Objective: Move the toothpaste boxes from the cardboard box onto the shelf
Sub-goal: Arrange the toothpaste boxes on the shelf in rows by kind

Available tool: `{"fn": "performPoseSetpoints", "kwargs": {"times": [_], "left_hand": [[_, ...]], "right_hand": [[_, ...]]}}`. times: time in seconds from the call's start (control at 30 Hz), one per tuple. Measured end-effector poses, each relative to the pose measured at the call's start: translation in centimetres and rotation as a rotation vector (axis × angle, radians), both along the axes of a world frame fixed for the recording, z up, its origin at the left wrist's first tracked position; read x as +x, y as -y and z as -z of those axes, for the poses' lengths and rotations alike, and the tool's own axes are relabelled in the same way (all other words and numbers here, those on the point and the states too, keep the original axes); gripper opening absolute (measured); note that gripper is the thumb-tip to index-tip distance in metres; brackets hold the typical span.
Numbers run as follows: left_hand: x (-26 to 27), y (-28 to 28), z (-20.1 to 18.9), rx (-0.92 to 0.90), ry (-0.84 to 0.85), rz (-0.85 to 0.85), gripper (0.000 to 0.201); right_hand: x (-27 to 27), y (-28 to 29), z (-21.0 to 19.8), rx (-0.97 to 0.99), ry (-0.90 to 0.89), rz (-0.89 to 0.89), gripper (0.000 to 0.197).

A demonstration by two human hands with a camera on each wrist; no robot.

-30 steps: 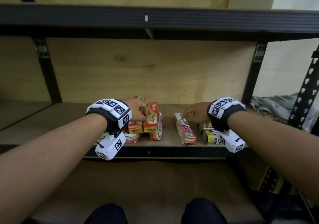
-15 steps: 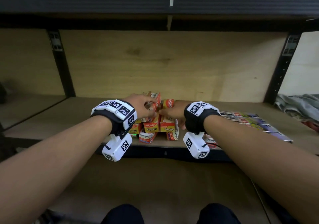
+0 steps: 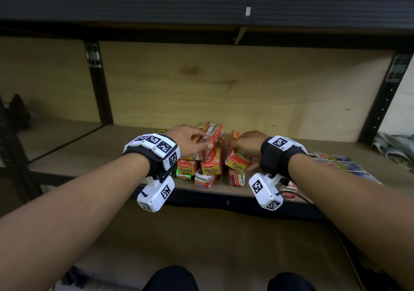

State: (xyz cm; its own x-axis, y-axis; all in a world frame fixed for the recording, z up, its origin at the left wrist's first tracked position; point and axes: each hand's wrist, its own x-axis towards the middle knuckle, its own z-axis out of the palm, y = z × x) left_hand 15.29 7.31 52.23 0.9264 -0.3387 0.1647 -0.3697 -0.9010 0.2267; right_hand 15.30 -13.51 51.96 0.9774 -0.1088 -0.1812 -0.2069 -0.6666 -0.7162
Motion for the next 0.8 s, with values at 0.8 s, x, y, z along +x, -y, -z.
{"fn": "performPoseSetpoints", "kwargs": {"times": [0.8], "left_hand": [[1.6,-13.8,4.3,0.021,-0.081,-0.252,0.046]], "right_hand": [[3.3,-15.5,-4.8,-0.162,0.148,-0.312,0.02]]}}
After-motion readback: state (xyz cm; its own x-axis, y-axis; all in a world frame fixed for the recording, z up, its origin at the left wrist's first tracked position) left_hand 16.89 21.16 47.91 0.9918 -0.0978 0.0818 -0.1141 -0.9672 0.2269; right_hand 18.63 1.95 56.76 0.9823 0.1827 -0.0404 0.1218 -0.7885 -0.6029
